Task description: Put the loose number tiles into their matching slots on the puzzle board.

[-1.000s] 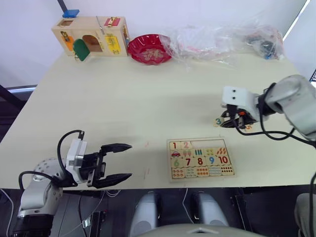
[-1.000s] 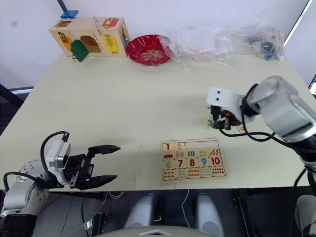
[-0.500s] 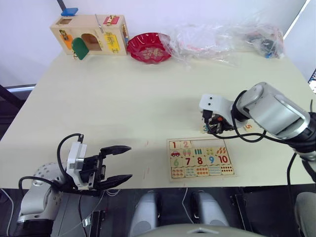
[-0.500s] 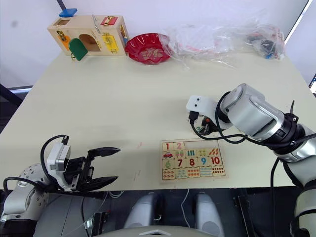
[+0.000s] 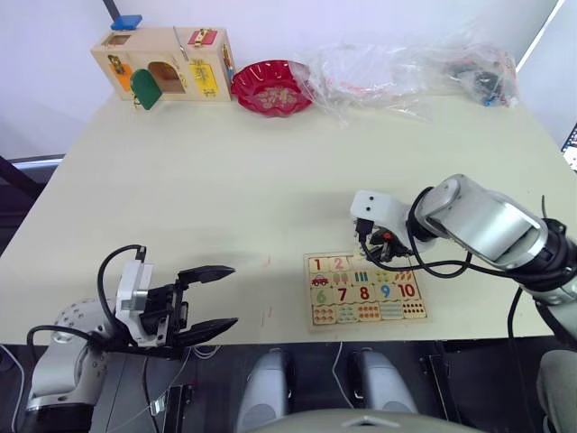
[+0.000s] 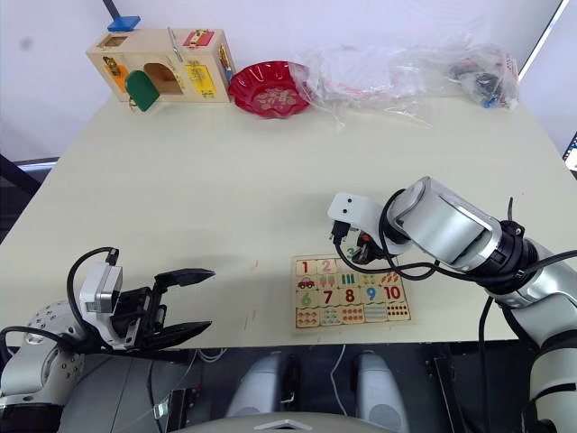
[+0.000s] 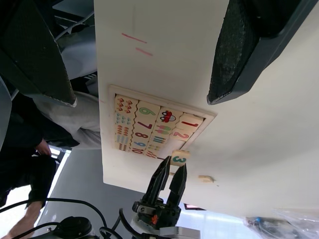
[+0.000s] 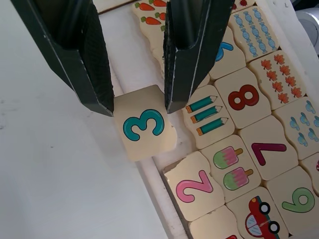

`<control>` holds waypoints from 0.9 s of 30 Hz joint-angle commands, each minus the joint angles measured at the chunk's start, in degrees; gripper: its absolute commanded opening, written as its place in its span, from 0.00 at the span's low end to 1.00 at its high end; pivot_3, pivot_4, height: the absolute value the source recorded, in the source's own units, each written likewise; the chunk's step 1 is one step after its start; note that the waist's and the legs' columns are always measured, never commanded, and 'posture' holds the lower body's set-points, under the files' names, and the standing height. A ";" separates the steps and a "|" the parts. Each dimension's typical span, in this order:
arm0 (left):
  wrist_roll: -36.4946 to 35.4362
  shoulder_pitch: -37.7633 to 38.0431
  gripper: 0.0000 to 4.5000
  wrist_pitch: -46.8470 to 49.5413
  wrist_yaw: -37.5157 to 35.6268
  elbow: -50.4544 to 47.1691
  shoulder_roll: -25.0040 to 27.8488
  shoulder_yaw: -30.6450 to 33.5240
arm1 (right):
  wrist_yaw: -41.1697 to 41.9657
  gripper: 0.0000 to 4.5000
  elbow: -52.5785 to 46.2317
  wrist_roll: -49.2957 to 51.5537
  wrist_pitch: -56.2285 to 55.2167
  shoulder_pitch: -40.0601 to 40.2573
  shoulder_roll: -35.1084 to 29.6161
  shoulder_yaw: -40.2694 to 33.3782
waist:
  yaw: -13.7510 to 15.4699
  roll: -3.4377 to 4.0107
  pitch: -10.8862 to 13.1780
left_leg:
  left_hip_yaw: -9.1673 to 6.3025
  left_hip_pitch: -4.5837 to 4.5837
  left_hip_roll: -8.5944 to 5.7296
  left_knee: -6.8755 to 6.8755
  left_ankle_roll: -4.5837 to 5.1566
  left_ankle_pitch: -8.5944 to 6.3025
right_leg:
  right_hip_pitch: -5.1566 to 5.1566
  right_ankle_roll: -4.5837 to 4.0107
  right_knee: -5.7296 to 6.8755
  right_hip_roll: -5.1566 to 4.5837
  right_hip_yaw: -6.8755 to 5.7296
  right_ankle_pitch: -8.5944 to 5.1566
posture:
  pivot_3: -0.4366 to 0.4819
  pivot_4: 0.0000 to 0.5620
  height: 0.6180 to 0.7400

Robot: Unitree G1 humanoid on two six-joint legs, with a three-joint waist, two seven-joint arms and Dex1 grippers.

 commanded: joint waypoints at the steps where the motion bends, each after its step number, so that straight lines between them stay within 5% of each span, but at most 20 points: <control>1: -0.52 -0.36 1.00 -0.62 -0.03 -1.53 0.26 0.85 | -1.51 0.21 -2.00 1.38 0.47 0.14 0.14 -1.42 | 0.00 0.00 0.00 | 0.00 0.00 0.00 0.00 0.00 0.00 | 0.00 0.00 0.00 0.00 0.00 0.00 | 0.48 0.27 1.00; 27: -0.61 1.40 1.00 -0.62 1.54 -3.50 -0.44 0.94 | -5.37 0.21 -3.02 5.20 -0.79 0.78 0.17 0.49 | -0.01 0.00 0.00 | 0.00 0.00 0.01 0.00 0.00 0.00 | 0.00 0.00 0.00 0.02 0.00 0.00 | 0.48 0.27 1.00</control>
